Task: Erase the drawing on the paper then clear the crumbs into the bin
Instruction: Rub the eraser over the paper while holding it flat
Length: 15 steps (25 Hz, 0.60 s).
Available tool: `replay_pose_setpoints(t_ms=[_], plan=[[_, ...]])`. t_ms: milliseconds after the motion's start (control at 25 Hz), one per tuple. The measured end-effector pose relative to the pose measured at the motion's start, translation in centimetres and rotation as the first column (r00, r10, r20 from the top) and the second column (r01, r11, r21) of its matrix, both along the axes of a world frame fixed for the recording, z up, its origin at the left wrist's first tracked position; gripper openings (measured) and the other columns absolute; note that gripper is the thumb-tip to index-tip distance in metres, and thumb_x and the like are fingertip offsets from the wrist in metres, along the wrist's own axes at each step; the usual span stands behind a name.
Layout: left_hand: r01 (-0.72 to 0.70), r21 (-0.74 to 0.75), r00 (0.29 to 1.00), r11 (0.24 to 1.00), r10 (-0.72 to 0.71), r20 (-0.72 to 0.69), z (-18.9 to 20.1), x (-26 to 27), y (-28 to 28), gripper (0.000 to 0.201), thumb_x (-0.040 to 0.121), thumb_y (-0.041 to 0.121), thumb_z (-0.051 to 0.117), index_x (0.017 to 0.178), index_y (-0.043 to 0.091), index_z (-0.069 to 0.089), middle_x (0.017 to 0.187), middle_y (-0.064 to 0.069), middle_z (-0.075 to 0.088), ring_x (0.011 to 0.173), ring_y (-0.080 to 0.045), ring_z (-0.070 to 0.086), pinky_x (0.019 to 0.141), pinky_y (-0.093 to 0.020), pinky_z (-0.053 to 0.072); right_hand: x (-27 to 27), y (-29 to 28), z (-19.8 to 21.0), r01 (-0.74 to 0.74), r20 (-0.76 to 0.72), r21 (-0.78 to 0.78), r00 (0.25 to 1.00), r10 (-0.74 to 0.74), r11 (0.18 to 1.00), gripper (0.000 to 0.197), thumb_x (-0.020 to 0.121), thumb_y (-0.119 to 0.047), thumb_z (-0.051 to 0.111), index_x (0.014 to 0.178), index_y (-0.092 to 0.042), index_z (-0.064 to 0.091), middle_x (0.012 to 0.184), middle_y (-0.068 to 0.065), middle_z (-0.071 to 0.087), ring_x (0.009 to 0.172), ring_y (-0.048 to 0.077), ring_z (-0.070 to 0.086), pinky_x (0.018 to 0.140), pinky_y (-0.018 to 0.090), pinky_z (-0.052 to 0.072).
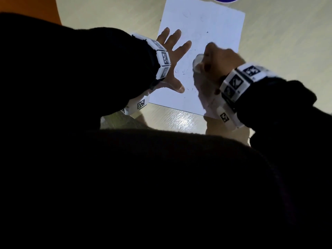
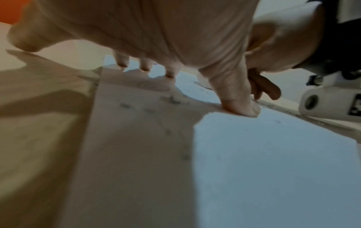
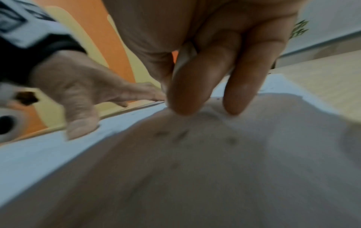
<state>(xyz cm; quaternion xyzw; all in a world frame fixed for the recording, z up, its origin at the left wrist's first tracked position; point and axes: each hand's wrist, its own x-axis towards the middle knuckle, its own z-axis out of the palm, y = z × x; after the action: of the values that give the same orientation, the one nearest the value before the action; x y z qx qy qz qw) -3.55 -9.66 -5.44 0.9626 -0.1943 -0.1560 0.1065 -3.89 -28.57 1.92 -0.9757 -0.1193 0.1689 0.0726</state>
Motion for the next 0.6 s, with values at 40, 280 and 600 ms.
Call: replay_pose_setpoints(t_ms=[40, 280, 600], plan=[[0.01, -0.016, 1.0, 1.0, -0.009, 0.023, 0.0, -0.1, 0.0, 0.133, 0.041, 0.104, 0.026, 0.152, 0.036, -0.002, 0.161, -0.003, -0.007, 0.146, -0.032, -0.011, 0.113, -0.056, -0.006, 1.0, -0.1, 0.0, 0.024, -0.014, 0.006, 1.0, -0.024, 1.0, 0.029, 0.091, -0.034, 0.051, 0.109, -0.012, 0.045, 0.079, 0.005, 0.049, 0.072, 0.027, 0.047, 0.066, 0.035, 0.037], [0.025, 0.102, 0.999, 0.994, -0.02, -0.051, 1.3, 0.2, -1.1, 0.142, 0.036, 0.103, 0.03, 0.152, 0.029, -0.005, 0.161, -0.005, -0.011, 0.147, -0.03, -0.01, 0.112, -0.059, 0.002, 1.1, -0.7, -0.8, 0.067, -0.079, 0.035, 0.995, -0.064, 0.997, 0.022, 0.093, -0.034, 0.049, 0.104, -0.015, 0.042, 0.071, -0.003, 0.046, 0.063, 0.022, 0.046, 0.059, 0.03, 0.032], [-0.037, 0.186, 0.989, 0.982, 0.063, -0.136, 3.1, -1.2, -2.7, 0.124, 0.064, 0.08, 0.058, 0.152, 0.027, -0.011, 0.16, 0.001, -0.018, 0.146, -0.02, -0.016, 0.107, -0.069, 0.001, -2.4, 0.4, 0.1, -0.064, -0.043, -0.031, 0.997, 0.063, 0.997, 0.023, 0.089, -0.03, 0.052, 0.103, -0.012, 0.047, 0.076, 0.005, 0.053, 0.077, 0.03, 0.055, 0.065, 0.032, 0.037]])
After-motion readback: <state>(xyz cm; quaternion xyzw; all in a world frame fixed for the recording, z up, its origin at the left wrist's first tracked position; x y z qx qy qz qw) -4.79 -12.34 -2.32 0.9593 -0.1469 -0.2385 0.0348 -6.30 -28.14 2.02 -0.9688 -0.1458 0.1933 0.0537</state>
